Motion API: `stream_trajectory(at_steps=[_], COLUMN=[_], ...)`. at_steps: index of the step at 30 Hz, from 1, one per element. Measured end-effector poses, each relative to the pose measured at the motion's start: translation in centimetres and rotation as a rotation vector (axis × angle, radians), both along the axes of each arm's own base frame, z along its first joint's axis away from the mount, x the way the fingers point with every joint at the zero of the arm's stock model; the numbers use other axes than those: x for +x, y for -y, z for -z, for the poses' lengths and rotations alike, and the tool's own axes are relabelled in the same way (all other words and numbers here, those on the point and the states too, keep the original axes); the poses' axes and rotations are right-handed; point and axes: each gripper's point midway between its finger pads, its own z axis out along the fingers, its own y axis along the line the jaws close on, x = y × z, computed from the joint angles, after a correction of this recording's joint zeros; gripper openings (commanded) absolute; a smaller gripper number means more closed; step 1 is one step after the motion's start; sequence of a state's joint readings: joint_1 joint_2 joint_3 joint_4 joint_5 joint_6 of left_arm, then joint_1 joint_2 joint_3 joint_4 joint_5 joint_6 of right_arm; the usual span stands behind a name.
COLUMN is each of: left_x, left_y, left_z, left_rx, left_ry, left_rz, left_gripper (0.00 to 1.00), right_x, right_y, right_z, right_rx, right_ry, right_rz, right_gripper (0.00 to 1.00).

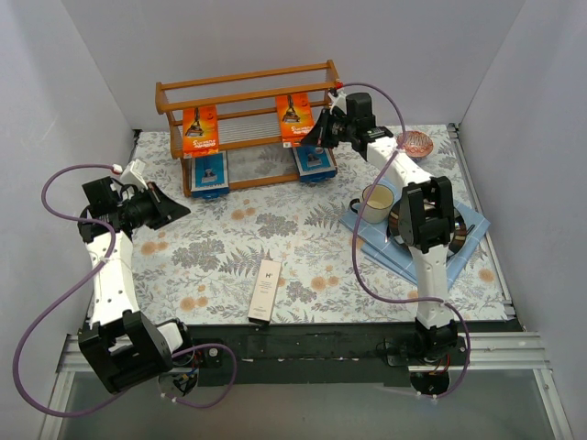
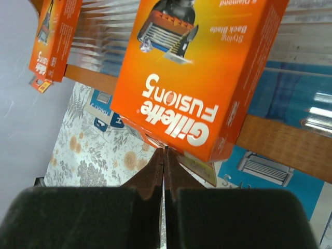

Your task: Place and organize the shaving razors onto the shelf

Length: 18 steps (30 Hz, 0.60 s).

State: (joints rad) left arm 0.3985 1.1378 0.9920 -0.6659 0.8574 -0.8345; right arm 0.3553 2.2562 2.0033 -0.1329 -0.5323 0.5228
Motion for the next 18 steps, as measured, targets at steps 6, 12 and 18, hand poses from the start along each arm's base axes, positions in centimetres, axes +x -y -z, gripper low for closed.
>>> stream_trajectory(at_steps=[6,12,18], left_x=[-0.7,-1.7,-2.1], left_y=[0.1,0.5,0.7], left_z=[-0.3,-0.6,0.0], left_rx=[0.014,0.026,0.016], left_ry=[0.001,0.024,0.011], left_rz=[-0.005,-0.002,-0.003], left_gripper=[0.01,0.15,0.63], right_x=[1.6,1.7,0.0], right_y=[-0.2,-0.2,0.3], right_z=[0.4,0.4,1.5], right_rx=[-0.005,-0.006,-0.027], right_ry=[0.016,0.018,-0.019], right_rz=[0.021,0.025,0.014], right_gripper=[0.01,0.01,0.34])
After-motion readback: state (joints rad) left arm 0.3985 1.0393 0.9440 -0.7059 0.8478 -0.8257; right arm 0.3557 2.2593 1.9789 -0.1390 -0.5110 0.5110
